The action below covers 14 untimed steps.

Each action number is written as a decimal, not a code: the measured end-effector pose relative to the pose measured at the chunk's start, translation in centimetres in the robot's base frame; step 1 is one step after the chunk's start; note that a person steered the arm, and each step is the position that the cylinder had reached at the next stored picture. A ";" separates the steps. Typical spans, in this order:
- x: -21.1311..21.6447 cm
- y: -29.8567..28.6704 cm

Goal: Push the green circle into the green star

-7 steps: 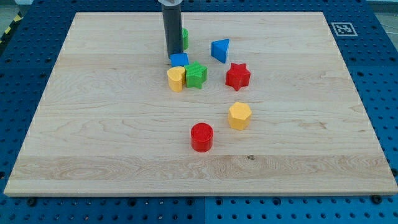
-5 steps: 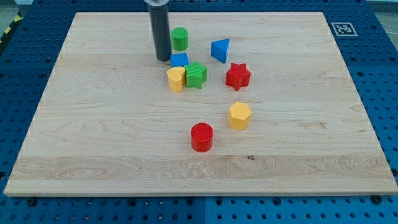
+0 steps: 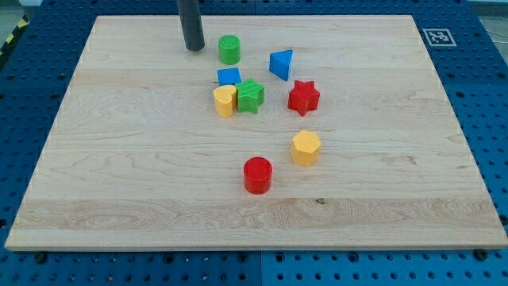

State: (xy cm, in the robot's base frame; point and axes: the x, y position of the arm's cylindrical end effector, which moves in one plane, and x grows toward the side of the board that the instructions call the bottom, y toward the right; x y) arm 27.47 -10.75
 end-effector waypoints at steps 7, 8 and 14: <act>-2.3 5.6; -2.5 6.6; -1.5 7.7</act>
State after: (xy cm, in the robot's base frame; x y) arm 25.95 -3.07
